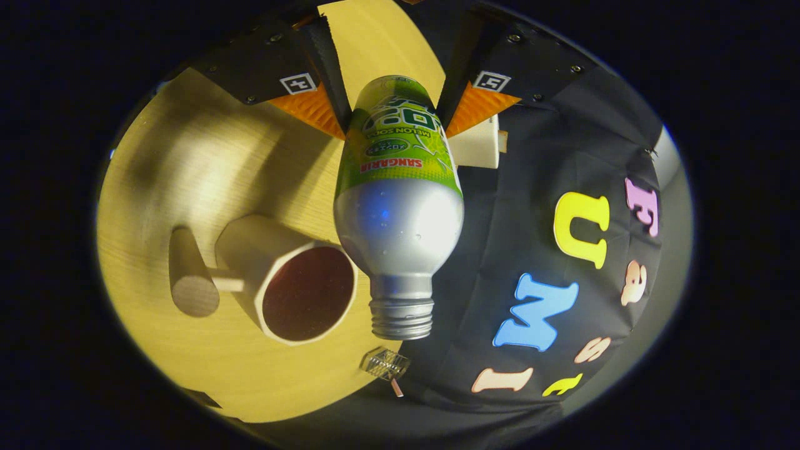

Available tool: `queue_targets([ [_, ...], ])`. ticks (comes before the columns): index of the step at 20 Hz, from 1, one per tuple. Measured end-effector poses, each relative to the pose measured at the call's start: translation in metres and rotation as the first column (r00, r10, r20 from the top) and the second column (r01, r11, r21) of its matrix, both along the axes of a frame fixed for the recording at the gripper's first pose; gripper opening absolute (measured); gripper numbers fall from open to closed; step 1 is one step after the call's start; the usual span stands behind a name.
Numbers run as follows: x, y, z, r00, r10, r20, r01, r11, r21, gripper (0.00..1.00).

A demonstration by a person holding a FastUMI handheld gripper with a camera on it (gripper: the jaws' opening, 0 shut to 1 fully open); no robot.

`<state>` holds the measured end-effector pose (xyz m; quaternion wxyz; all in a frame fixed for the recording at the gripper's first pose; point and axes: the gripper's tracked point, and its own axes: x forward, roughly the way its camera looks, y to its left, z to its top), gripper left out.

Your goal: Take the bottle from table, then pour the juice into the cup, finally place the bottle on the coaster

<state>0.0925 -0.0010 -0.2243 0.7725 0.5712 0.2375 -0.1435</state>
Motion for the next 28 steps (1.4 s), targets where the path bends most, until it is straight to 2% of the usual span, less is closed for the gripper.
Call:
queue_targets([
  [5,0.0,-0.004,-0.003,0.999,0.048,-0.019,-0.051,0.975,-0.214,0.76],
  [11,0.009,-0.014,-0.006,0.998,0.056,-0.037,-0.067,0.904,-0.423,0.76],
  [16,0.023,-0.018,-0.004,0.998,0.046,-0.036,-0.058,0.85,-0.523,0.76],
  [28,0.081,-0.03,-0.012,0.991,0.074,-0.109,-0.13,0.689,-0.713,0.76],
])
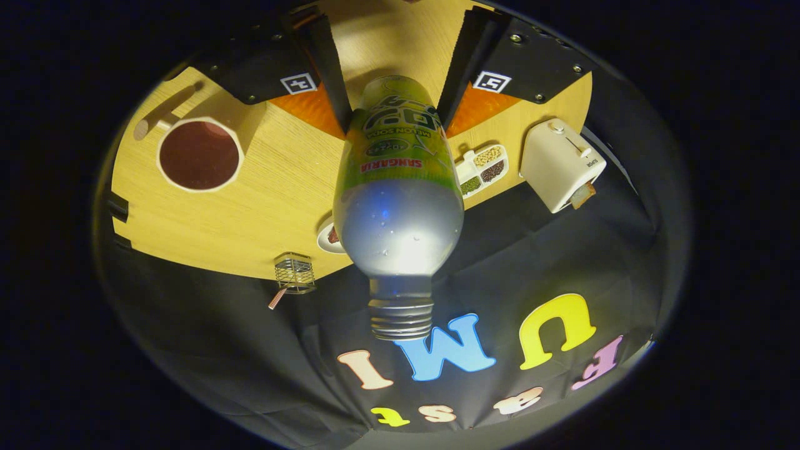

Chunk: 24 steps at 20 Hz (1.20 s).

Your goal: Take the bottle from table, then pour the juice into the cup, finally place the bottle on the coaster

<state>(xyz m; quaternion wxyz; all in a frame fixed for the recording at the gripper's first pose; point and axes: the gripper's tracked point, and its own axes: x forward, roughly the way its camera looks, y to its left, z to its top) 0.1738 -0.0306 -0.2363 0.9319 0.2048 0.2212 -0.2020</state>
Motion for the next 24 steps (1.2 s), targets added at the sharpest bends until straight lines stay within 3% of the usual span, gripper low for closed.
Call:
queue_targets([
  [15,0.046,-0.011,-0.039,0.993,0.068,-0.1,-0.083,0.985,-0.154,0.76],
  [24,0.048,-0.011,-0.049,0.986,0.108,-0.124,-0.133,0.967,-0.219,0.78],
])
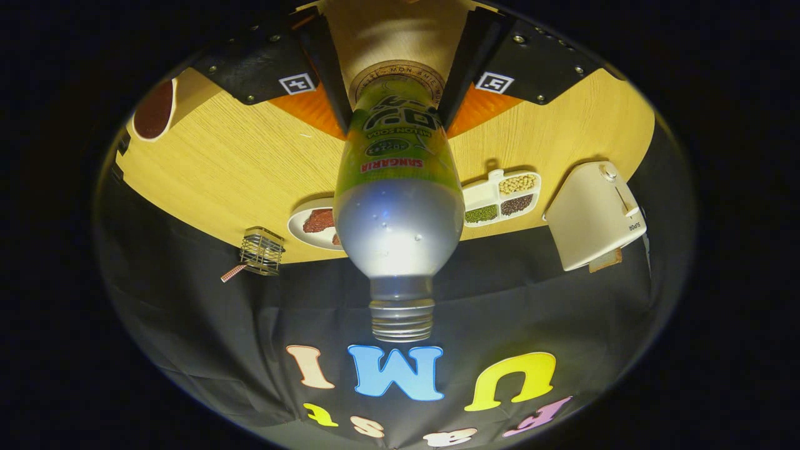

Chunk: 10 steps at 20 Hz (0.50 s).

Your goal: Take the bottle from table, then pour the juice into the cup, finally place the bottle on the coaster

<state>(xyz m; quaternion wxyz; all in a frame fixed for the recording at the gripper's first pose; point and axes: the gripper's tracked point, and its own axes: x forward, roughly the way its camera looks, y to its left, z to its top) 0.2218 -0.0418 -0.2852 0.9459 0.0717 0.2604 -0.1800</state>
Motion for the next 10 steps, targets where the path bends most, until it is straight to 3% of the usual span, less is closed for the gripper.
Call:
queue_targets([
  [6,-0.008,0.003,-0.001,0.999,0.028,-0.019,-0.028,1.0,-0.007,0.85],
  [8,-0.012,0.007,0.006,0.999,0.039,0.0,-0.039,0.999,0.002,0.99],
  [10,-0.019,0.011,0.015,0.998,0.062,0.02,-0.062,0.998,0.013,0.99],
])
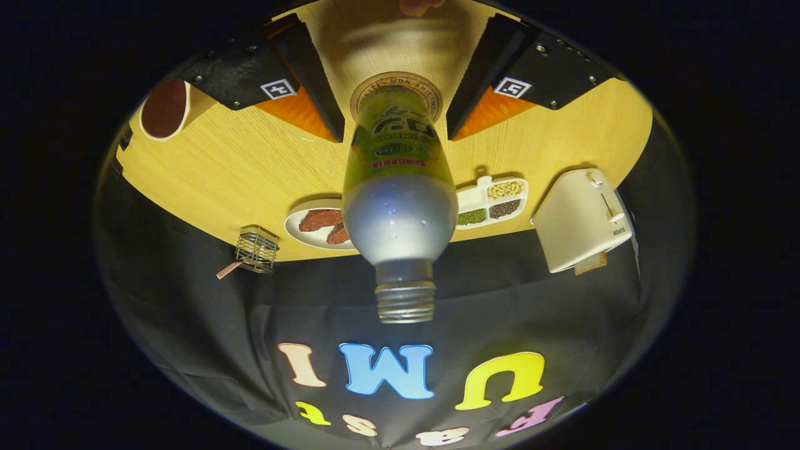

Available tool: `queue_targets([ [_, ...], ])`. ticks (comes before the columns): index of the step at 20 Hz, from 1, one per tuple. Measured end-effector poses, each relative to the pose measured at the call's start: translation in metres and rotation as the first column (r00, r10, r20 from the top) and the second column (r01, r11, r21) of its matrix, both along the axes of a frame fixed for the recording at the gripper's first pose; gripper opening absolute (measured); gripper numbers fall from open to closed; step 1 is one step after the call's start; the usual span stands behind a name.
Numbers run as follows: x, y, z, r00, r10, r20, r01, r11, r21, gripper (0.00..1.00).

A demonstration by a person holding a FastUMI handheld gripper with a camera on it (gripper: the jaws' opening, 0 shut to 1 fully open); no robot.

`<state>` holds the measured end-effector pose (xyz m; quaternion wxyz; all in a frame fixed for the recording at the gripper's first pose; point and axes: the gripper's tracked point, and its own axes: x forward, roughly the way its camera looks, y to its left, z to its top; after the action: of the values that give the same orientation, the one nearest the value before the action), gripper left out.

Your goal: Take the bottle from table, then pour the juice into the cup, finally place the bottle on the coaster

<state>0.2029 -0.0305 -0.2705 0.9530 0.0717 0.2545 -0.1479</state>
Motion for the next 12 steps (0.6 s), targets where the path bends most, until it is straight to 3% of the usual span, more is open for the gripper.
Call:
queue_targets([
  [12,-0.068,0.015,0.108,0.979,0.14,0.15,-0.136,0.99,-0.04,0.99],
])
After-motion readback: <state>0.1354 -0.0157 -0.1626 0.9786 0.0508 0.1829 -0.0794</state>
